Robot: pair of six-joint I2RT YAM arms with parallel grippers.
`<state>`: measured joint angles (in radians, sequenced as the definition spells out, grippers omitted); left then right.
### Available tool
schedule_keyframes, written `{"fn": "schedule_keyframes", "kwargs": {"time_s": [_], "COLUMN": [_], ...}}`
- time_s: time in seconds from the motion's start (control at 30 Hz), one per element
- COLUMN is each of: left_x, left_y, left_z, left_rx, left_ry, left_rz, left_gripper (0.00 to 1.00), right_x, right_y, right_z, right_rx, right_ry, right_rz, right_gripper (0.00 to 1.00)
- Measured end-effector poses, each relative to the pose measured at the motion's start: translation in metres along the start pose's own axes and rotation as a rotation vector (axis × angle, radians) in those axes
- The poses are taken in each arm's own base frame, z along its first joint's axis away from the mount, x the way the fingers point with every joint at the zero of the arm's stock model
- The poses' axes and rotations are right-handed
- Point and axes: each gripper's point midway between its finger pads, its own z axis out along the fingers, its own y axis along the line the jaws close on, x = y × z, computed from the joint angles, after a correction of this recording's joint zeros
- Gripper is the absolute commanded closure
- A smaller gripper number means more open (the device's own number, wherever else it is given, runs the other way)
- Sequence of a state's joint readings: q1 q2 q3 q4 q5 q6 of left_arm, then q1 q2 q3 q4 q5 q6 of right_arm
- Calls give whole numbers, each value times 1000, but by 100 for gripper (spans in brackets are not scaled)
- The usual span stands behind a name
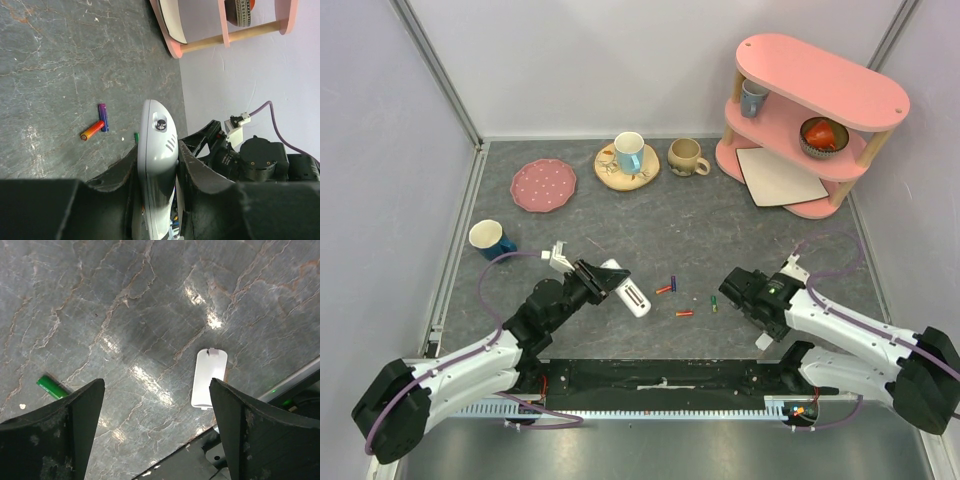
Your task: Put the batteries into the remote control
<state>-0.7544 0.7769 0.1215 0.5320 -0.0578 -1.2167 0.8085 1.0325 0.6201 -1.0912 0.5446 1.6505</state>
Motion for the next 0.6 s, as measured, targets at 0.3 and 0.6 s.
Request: {"fn": "schedule_keyframes", "kwargs": {"time_s": [0.3,0.6], "left_x": [8,14], "left_y": [12,16], "left_z": [1,1], "left_rx": [-34,-47], "left_ry": [33,59], "left_rz": [-1,-1], "left_gripper": [98,98], "right_x": [30,30], "right_y": [-12,-9], "right_z": [24,25], "right_rx": [21,-9], "right_ry": [64,49], "right_rz": [72,61], "right_gripper": [7,7]}}
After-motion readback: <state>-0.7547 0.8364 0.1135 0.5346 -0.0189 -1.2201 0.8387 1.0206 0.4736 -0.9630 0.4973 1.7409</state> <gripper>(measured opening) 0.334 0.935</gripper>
